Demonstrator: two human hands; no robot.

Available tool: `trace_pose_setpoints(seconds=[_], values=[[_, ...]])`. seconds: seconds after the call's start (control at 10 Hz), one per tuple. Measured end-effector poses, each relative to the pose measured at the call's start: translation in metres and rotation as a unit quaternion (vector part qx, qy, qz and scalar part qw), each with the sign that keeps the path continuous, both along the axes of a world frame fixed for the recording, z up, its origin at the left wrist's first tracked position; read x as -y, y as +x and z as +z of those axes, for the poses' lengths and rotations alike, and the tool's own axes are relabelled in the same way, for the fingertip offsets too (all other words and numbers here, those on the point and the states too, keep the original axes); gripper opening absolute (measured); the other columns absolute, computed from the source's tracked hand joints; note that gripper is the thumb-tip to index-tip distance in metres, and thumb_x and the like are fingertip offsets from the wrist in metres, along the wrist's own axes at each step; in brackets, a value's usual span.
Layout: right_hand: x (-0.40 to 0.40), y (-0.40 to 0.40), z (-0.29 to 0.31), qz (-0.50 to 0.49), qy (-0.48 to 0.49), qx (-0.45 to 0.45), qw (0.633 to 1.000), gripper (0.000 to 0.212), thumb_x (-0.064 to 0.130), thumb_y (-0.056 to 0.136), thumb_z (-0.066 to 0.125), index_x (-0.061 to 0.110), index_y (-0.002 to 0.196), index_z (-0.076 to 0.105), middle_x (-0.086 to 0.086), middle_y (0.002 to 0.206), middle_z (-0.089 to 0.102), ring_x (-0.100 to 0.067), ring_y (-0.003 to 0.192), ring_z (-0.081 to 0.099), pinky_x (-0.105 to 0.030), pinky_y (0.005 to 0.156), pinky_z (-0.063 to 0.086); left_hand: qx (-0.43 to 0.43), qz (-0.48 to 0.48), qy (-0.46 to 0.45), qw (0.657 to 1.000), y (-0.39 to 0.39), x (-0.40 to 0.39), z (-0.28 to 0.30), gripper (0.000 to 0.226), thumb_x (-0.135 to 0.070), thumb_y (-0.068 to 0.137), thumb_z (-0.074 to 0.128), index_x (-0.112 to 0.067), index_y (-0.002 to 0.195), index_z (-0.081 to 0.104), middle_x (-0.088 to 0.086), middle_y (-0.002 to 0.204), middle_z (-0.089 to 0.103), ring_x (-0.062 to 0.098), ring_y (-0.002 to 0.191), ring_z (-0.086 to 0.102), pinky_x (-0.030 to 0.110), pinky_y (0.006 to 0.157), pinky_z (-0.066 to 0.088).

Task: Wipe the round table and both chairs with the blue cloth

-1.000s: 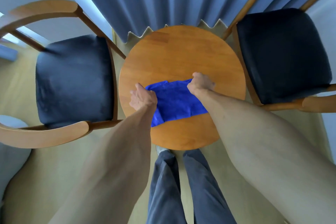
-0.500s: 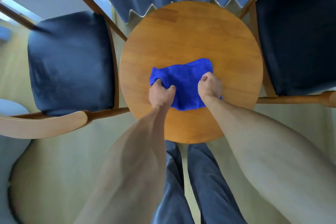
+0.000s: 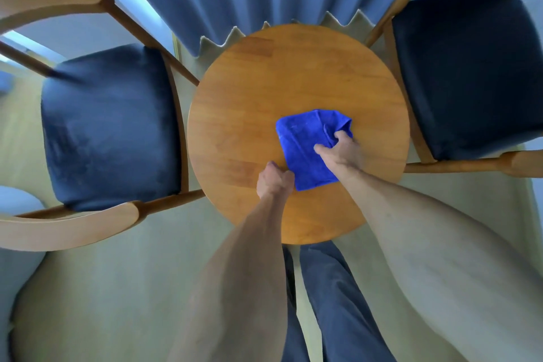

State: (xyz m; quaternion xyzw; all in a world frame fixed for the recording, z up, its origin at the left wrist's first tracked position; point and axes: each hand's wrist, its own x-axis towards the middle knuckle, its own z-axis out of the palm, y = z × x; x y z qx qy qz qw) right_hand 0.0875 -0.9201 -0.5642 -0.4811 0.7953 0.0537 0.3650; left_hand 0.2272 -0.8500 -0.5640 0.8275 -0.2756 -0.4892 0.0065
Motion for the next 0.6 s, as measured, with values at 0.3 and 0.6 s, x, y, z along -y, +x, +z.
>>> trace_pose_setpoints(seconds=[0.3, 0.6], values=[[-0.029, 0.024, -0.003, 0.047, -0.048, -0.122, 0.99, 0.061, 0.011, 0.081, 0.059, 0.017, 0.139, 0.039, -0.013, 0.132, 0.045, -0.033, 0.119, 0.046, -0.044, 0.101, 0.036, -0.037, -0.011, 0.016, 0.999, 0.005, -0.01, 0.004, 0.02, -0.02, 0.082, 0.05, -0.009, 0.095, 0.061, 0.004, 0.084, 0.057, 0.03, 0.081, 0.054, 0.028, 0.061, 0.038], [-0.012, 0.046, 0.083, 0.063, -0.062, -0.076, 0.993, 0.044, 0.014, 0.088, 0.052, 0.014, 0.131, 0.05, -0.015, 0.133, 0.048, -0.033, 0.126, 0.044, -0.045, 0.108, 0.033, 0.021, -0.059, -0.061, 0.996, 0.031, 0.014, 0.101, 0.031, -0.019, 0.091, 0.049, -0.012, 0.118, 0.06, 0.011, 0.116, 0.064, 0.031, 0.106, 0.06, 0.03, 0.077, 0.043]])
